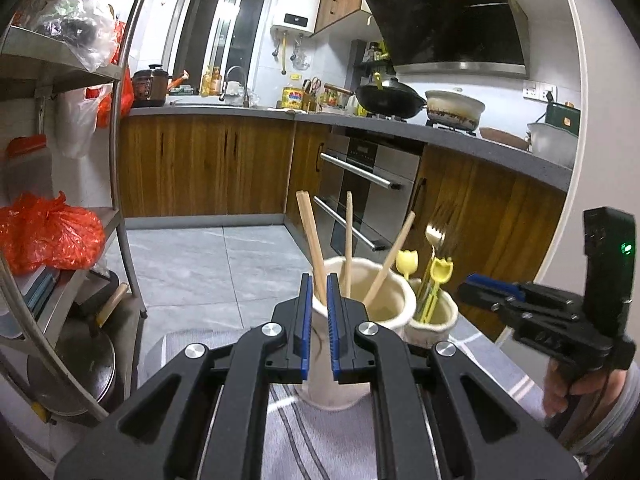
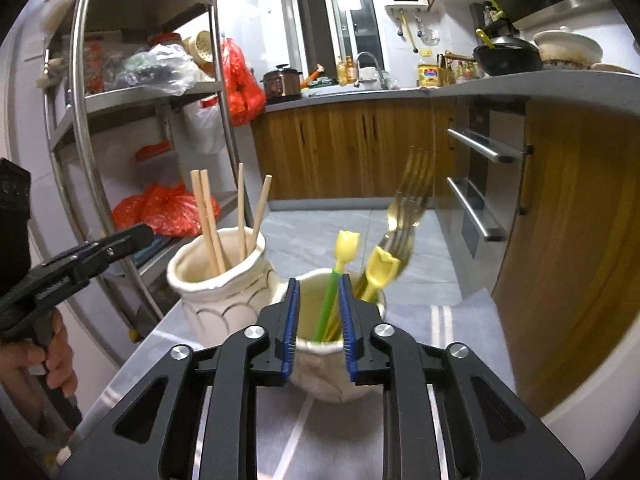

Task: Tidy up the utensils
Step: 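Drop chopstick in large holder with left tool while right drops green stick in floral holder, then move both open tools back toward the spoon and chopstick on the cloth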

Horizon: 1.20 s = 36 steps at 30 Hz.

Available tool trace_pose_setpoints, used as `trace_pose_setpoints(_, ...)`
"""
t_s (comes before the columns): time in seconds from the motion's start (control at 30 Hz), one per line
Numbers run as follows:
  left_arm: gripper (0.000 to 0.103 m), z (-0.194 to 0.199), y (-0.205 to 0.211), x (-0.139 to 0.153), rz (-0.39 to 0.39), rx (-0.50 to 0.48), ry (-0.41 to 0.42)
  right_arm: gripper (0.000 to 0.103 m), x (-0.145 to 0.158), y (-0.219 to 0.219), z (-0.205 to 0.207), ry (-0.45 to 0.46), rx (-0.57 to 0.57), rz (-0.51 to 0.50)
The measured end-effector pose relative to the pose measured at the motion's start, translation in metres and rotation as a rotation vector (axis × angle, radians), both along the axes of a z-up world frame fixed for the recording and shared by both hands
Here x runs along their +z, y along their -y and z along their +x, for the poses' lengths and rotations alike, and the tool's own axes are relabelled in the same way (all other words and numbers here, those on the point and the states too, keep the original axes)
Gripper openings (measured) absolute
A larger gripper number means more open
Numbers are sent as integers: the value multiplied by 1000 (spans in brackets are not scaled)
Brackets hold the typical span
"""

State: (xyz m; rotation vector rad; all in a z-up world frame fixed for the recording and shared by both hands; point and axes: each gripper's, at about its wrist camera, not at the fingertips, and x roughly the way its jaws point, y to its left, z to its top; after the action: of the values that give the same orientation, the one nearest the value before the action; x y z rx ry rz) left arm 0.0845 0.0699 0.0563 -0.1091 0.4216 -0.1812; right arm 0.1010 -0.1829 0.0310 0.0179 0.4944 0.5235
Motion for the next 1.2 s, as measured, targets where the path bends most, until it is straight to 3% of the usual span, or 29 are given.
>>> trace_pose_setpoints(0.07, 11, -5, 2, -3, 0, -11, -14, 30, 0, 8, -10, -1, -10, 2)
trace_pose_setpoints(0.2, 46, -14, 6, -10, -11, -23, -34, 51, -1, 23, -23, -11, -31, 11)
trace_pose_setpoints(0.27, 58, -17, 9, -13, -7, -24, -39, 76, -3, 31, -29, -15, -48, 12)
trace_pose_setpoints(0.37, 76, -20, 15, -15, 4, -25, -44, 94, -6, 42, -36, -13, -74, 7)
trace_pose_setpoints(0.43, 85, -22, 17, -16, 3, -30, -43, 96, -10, 47, -38, -18, -93, -7)
trace_pose_setpoints(0.6, 97, -25, 24, -22, 15, -45, -67, 98, -20, 65, -42, -36, -172, -70)
trace_pose_setpoints(0.87, 97, -36, 35, -43, 81, -74, -121, 98, -51, 92, -50, -130, -225, -137)
trace_pose_setpoints(1.2, 97, -41, 40, -66, 98, -106, -186, 98, -78, 77, -54, -219, -184, -206)
